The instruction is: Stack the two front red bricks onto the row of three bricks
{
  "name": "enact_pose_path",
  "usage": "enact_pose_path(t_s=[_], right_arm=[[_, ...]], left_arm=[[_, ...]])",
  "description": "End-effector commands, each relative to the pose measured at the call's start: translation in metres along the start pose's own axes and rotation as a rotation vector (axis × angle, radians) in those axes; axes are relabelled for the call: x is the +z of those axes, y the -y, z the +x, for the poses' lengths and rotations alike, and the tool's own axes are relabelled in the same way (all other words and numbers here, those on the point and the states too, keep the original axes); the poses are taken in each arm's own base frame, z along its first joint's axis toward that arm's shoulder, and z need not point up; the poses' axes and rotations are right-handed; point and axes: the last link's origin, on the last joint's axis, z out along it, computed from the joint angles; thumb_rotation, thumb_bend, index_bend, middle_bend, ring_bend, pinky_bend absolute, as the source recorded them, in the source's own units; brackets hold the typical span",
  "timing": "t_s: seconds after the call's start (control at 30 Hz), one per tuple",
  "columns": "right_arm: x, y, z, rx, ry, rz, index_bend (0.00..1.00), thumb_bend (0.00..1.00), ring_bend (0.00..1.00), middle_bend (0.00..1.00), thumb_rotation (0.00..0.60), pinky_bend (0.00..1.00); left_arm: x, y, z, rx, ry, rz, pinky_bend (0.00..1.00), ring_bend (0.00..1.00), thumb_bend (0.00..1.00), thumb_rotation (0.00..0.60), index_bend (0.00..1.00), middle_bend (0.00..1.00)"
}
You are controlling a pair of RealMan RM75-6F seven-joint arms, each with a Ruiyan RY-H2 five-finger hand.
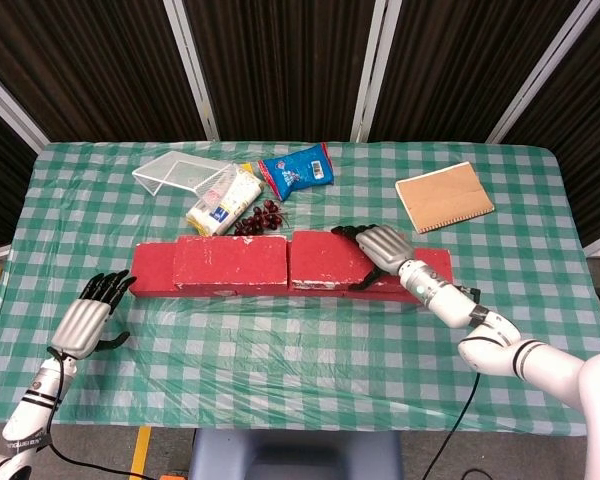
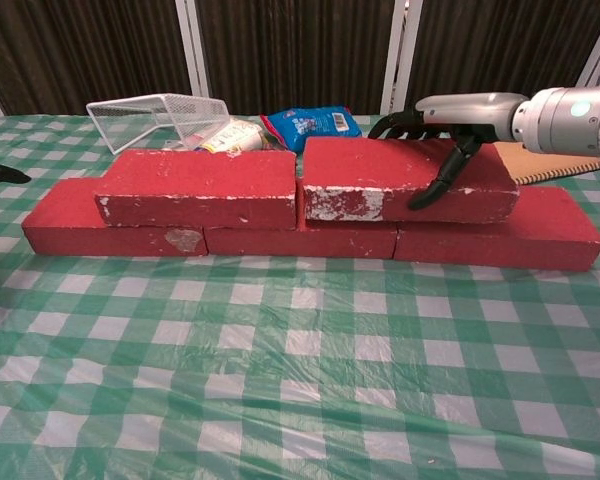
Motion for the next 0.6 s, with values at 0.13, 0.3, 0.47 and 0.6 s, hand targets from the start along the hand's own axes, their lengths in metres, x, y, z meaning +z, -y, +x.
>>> enact_pose_path(t_s=[0.13, 0.3, 0.47, 0.6], right_arm=[[0.0011, 0.0008, -0.0029, 0.009, 0.007, -0.001, 0.47, 0.14, 0.36, 0.5, 0.6, 0.47], [0.002, 0.0018, -0.0037, 0.002, -0.004, -0.002, 0.36, 0.14, 0.27, 0.42, 0.6, 0.41], [0.0021, 0.0016, -0.0051, -0.004, 0.002, -0.013, 0.27, 0.14, 0.2, 0.35, 0.6, 0.38], [0.0031, 0.0024, -0.0048, 0.001, 0.0, -0.019, 0.21, 0.14, 0.17, 0.31, 0.6, 0.37]], left_arm=[[0.0008, -0.0014, -0.003, 0.002, 0.016, -0.006, 0.03, 0.0, 0.26, 0.6, 0.0, 0.0], [0.0018, -0.0028, -0.005, -0.001, 0.026, -0.012, 0.03, 0.0, 0.26, 0.6, 0.0, 0.0], [0.0029, -0.0027, -0.005, -0.006, 0.021, -0.018, 0.03, 0.0, 0.26, 0.6, 0.0, 0.0], [0.0028, -0.0027, -0.0055, -0.006, 0.022, -0.021, 0.03, 0.0, 0.26, 0.6, 0.0, 0.0]])
